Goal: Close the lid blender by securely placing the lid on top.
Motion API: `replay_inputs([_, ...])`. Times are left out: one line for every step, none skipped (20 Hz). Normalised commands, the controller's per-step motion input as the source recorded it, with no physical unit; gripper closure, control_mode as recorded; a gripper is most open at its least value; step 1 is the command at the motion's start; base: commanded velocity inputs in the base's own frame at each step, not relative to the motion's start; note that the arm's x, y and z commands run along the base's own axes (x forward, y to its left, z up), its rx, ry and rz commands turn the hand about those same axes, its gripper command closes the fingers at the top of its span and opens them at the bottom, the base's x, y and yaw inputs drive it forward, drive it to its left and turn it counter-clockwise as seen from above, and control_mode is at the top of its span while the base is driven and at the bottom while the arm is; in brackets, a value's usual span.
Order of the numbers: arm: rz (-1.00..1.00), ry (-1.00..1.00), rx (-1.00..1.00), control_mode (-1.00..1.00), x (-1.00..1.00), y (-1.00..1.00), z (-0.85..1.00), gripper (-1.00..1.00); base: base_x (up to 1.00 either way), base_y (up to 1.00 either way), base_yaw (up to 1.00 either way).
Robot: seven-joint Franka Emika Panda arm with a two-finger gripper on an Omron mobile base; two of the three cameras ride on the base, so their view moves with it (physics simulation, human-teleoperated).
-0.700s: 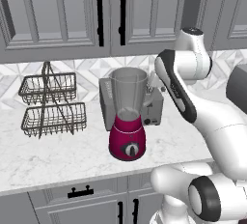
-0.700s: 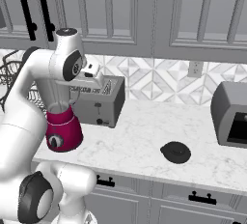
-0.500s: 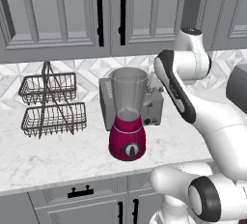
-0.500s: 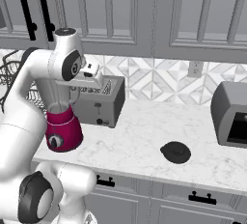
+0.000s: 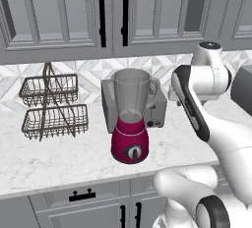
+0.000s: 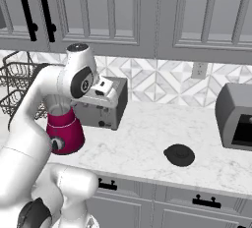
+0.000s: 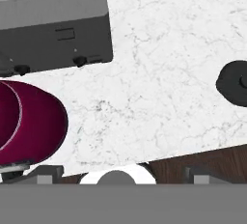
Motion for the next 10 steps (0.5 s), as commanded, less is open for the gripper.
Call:
replay_inputs([-0.15,0.0,-0.07,-1.0,-0.16,-1.0,-0.44,-1.0,0.0,0.0,0.0])
replay_inputs([-0.15,0.0,-0.05,-1.0,-0.17,-1.0,-0.43,-1.0,0.0,0.0,0.0])
replay_inputs([-0.16,0.01,-0.03,-1.0,-0.19,-1.0,-0.5,-1.0,0.0,0.0,0.0])
replay_inputs([-0.16,0.06,-0.01,-1.0,-0.05,-1.0,-0.56,-1.0,0.0,0.0,0.0])
replay_inputs([-0.16,0.06,-0.01,-1.0,-0.07,-1.0,-0.6,-1.0,0.0,0.0,0.0])
replay_inputs([-0.15,0.07,-0.01,-1.0,0.0,-1.0,-0.65,-1.0,0.0,0.0,0.0])
replay_inputs([-0.14,0.07,0.0,-1.0,-0.06,-1.0,-0.64,-1.0,0.0,0.0,0.0])
replay_inputs([-0.13,0.07,0.0,-1.0,-0.02,-1.0,-0.64,-1.0,0.0,0.0,0.0])
replay_inputs([-0.13,0.01,0.0,-1.0,-0.05,-1.0,-0.61,-1.0,0.0,0.0,0.0])
replay_inputs([-0.11,0.02,0.0,-1.0,0.0,-1.0,-0.63,-1.0,0.0,0.0,0.0])
